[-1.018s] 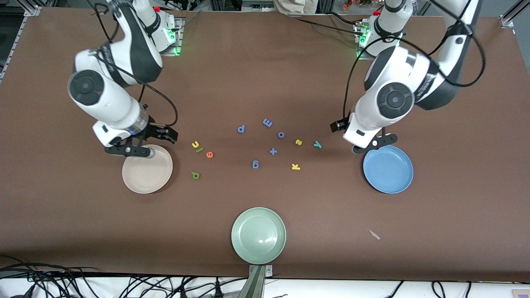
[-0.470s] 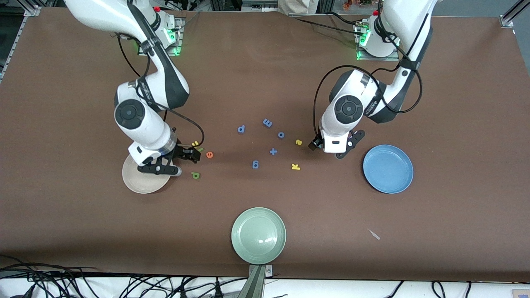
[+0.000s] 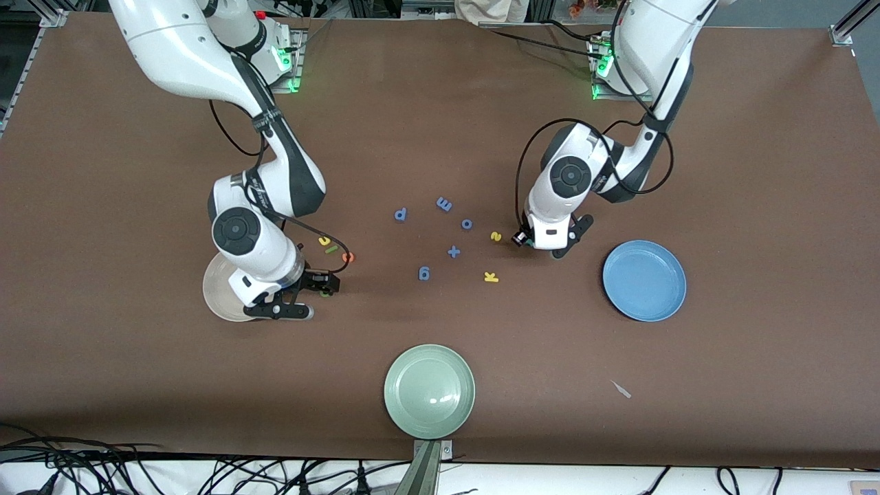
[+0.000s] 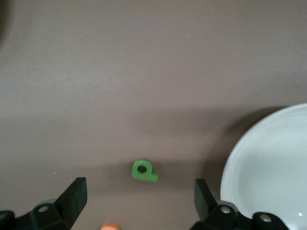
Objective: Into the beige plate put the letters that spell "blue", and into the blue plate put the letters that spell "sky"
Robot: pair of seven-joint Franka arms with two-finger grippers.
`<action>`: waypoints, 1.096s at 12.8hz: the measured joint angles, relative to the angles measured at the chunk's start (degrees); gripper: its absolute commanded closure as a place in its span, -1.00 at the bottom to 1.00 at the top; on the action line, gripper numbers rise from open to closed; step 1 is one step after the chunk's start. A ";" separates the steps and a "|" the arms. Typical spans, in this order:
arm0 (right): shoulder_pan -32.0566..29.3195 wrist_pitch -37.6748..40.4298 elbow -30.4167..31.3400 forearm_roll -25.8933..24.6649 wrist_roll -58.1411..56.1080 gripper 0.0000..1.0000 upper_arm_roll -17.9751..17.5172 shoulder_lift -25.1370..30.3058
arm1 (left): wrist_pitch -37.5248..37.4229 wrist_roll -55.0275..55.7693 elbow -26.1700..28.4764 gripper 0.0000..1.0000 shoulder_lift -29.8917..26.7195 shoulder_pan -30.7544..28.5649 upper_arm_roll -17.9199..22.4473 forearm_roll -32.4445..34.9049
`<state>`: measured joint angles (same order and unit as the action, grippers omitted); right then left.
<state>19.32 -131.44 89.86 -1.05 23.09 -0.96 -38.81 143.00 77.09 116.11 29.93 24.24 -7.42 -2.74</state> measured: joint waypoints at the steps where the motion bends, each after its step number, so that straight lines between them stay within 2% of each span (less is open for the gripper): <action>1: -0.11 -0.04 -1.44 0.00 -0.39 -0.97 0.00 -1.44 | 1.08 0.43 -0.01 0.02 0.81 0.47 0.00 0.00; 4: -0.26 -0.44 -5.05 0.00 -1.64 -0.91 0.00 -5.20 | 1.94 0.55 -0.19 0.02 1.55 0.49 0.28 0.00; 8: -0.30 -1.47 -6.25 0.27 -1.65 -0.88 0.00 -8.04 | 2.88 0.55 -0.27 0.02 1.56 0.40 0.80 0.00; 9: -0.30 -1.46 -6.18 0.43 -1.65 -0.88 0.00 -8.36 | 3.33 0.55 -0.27 0.14 1.60 0.38 0.87 0.00; 11: -0.30 -1.44 -5.64 0.61 -1.61 -0.88 0.00 -8.64 | 3.43 0.54 -0.27 0.58 1.83 0.38 0.91 0.01; 14: -0.28 -1.44 -4.78 3.93 -1.52 -0.88 -0.02 -8.65 | 3.72 0.53 -0.41 0.82 1.82 0.38 0.94 0.01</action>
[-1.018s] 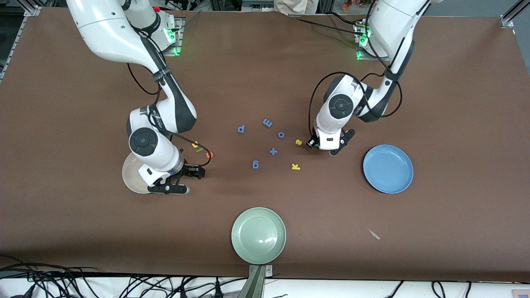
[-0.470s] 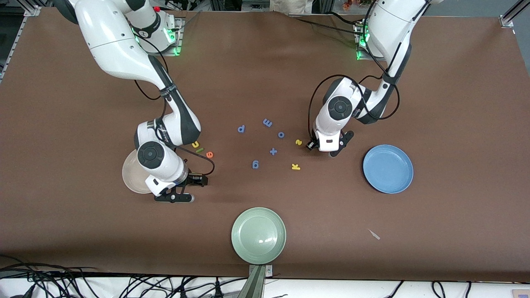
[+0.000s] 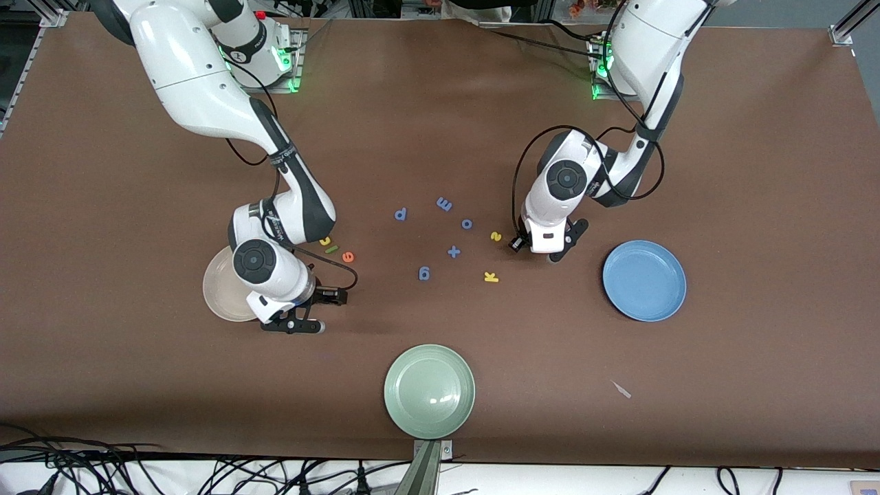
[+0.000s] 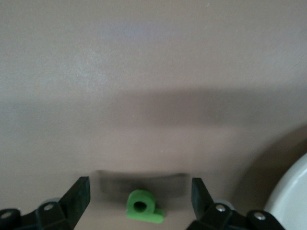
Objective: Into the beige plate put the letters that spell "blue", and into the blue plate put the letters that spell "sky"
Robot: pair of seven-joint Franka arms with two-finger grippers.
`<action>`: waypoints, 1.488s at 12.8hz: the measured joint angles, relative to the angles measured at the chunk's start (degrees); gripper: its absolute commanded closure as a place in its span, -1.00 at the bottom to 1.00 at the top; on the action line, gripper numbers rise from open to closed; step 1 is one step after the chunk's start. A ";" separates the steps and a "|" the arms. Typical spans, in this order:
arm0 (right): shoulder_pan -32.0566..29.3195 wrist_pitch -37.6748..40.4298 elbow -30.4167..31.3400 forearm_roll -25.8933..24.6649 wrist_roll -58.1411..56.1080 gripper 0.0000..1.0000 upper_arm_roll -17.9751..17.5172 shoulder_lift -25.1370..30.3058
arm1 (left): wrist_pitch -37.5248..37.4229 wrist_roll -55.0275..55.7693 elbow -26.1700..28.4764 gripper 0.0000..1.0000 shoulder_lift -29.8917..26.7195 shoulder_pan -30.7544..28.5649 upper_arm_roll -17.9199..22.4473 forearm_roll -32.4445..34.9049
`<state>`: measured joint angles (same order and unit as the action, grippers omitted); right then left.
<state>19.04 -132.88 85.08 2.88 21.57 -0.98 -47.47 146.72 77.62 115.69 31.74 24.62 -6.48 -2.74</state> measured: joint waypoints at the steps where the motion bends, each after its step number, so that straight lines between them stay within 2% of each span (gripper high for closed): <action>1: 0.00 0.00 0.24 0.64 0.00 -0.85 0.00 0.03 | 0.01 0.00 0.00 0.87 0.00 0.00 0.01 0.00; 5: 0.00 0.03 1.17 0.91 0.00 -0.40 0.00 0.32 | -1.03 -0.03 -0.24 0.87 -0.13 0.00 0.27 1.63; 6: 0.00 0.03 1.28 0.91 0.00 -0.18 0.00 0.38 | -2.39 -0.04 -0.56 0.87 -0.54 0.00 0.64 1.78; 8: -0.04 0.05 1.31 0.91 0.00 0.21 0.02 0.58 | -8.36 -0.70 -2.40 0.87 -2.41 -0.38 1.65 3.22; 9: -0.07 0.11 1.32 0.91 0.00 0.34 0.03 0.74 | -12.70 -1.73 -3.90 0.87 -3.86 -1.12 2.00 4.88; 11: -0.07 0.13 1.38 0.91 -0.03 0.45 0.07 0.79 | -20.58 -6.99 -6.78 0.87 -6.60 -3.69 2.19 6.19; 13: -0.12 0.19 1.39 0.91 -0.08 0.45 0.12 0.87 | -25.45 -15.36 -8.63 0.86 -8.34 -7.78 2.40 6.27; 17: -0.12 0.19 1.38 0.91 -0.10 0.45 0.11 1.04 | -25.11 -29.46 -8.81 0.85 -7.32 -16.42 2.59 6.28; 18: -0.12 0.19 1.39 0.91 -0.10 0.45 0.11 1.09 | -23.48 -31.13 -8.68 0.75 -6.06 -17.71 2.60 6.28; 19: -0.12 0.21 1.39 0.91 -0.10 0.45 0.11 1.20 | -21.18 -32.22 -8.51 0.00 -4.29 -18.44 2.59 6.45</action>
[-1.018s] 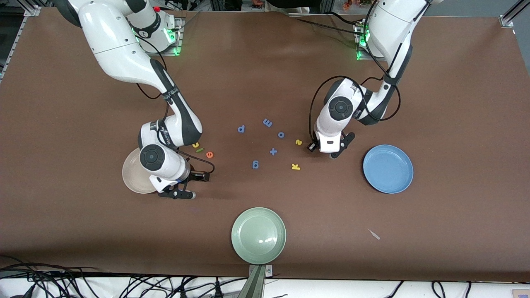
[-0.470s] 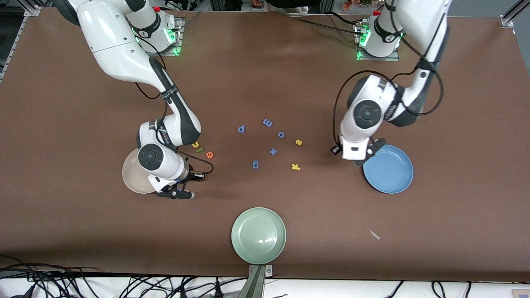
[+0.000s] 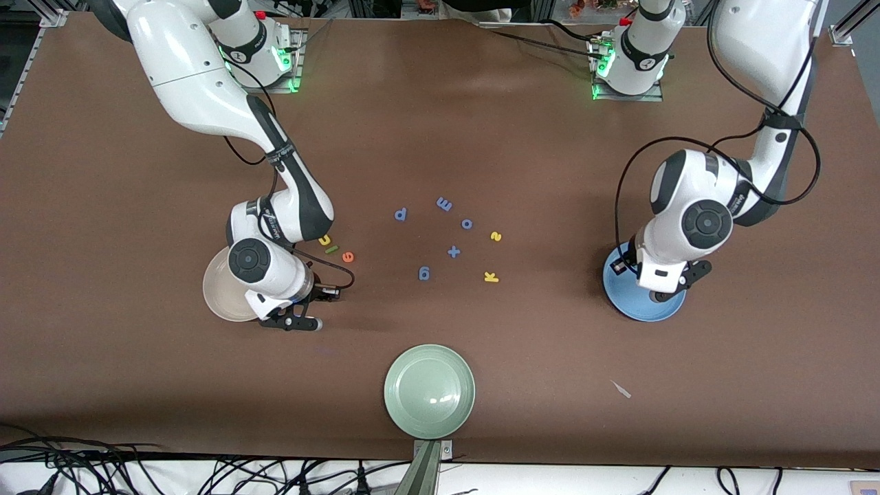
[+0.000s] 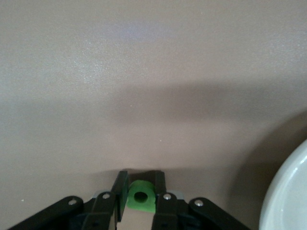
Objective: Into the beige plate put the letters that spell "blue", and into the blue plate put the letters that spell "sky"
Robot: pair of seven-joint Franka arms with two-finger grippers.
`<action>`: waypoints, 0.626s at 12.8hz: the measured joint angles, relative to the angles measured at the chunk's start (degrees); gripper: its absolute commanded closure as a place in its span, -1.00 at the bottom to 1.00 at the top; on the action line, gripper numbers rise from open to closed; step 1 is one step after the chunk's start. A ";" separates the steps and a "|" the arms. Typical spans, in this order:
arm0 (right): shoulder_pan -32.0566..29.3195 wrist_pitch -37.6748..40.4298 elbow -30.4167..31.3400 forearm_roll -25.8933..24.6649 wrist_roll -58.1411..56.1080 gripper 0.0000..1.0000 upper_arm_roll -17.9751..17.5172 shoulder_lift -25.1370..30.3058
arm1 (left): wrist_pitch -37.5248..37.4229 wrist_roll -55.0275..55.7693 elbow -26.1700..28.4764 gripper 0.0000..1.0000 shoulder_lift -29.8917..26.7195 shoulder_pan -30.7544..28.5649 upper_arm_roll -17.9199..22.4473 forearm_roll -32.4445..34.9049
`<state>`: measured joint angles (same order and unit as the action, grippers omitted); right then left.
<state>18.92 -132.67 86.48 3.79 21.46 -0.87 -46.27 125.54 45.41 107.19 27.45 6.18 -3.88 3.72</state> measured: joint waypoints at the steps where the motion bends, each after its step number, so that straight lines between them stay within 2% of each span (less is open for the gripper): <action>1: 0.00 0.38 -0.01 0.00 0.00 0.45 0.00 0.27 | 2.04 -0.28 0.11 -0.99 1.81 -0.34 0.00 0.76; 5: -1.17 8.53 -2.02 -0.01 -3.07 0.45 0.42 3.25 | 3.39 -0.49 -0.32 -1.00 3.66 -0.67 -0.63 1.24; 8: -4.33 13.91 -3.39 -0.33 -12.59 0.43 1.53 5.45 | 2.64 0.45 -1.84 -1.00 2.88 -0.22 -6.43 1.23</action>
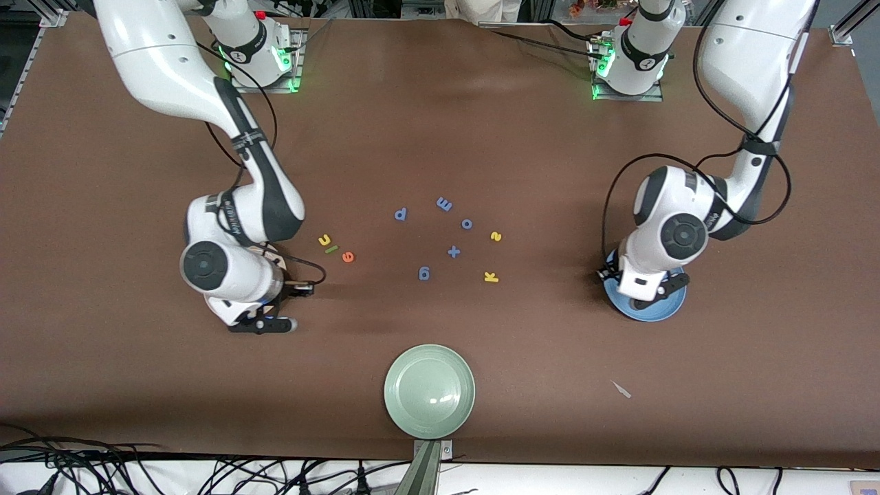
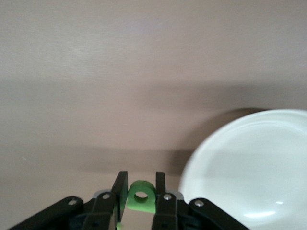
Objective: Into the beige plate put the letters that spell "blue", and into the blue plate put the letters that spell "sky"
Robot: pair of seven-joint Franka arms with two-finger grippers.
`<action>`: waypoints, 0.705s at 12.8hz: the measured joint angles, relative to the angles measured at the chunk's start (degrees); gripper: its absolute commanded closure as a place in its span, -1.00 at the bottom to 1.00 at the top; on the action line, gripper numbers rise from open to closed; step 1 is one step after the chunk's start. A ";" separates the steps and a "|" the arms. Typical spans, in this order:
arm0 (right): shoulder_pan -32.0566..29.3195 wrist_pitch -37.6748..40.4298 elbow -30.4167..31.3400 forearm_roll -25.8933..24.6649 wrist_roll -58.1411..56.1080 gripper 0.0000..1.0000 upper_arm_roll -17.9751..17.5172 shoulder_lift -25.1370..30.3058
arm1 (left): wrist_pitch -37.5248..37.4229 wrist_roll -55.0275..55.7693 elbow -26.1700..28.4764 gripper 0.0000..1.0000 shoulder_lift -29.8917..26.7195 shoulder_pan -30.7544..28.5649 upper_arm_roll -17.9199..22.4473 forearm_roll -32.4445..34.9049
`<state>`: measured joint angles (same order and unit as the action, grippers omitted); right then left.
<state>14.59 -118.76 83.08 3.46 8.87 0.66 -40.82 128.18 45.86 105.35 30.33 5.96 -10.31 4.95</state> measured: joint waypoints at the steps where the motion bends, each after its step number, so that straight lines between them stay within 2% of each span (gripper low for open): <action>1: -0.51 1.02 0.02 -0.21 -3.42 0.39 1.57 0.17 | -0.02 2.18 -1.05 -1.00 -0.05 0.89 -1.78 0.00; 2: -0.90 1.41 0.36 -0.30 -6.26 0.23 3.09 0.11 | -0.06 5.42 -2.44 -1.00 0.15 2.55 -2.60 0.00; 3: -1.17 1.41 0.97 -0.35 -7.94 -0.17 4.24 0.01 | -0.08 10.67 -4.67 -1.00 1.06 5.10 -2.74 -0.01; 4: -1.32 1.36 1.52 -0.39 -8.61 -0.44 4.74 -0.08 | -0.10 17.69 -7.57 -1.00 2.89 7.83 -2.68 0.00; 5: -1.30 1.35 1.82 -0.41 -8.71 -0.50 4.81 -0.10 | -0.12 23.88 -10.73 -1.00 5.37 10.15 -2.61 0.01; 7: -0.88 1.35 1.86 -0.35 -7.91 -0.50 4.67 -0.06 | -0.12 32.15 -16.52 -1.00 10.94 13.75 -2.51 0.01; 9: -0.08 1.35 1.81 -0.32 -2.76 -0.50 3.70 0.10 | -0.08 42.00 -19.70 -1.00 15.09 15.04 -2.23 0.01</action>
<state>14.51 -117.41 84.89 3.14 6.11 4.36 -40.72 128.10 87.85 85.65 45.42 21.00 -12.54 4.96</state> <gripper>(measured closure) 0.251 0.000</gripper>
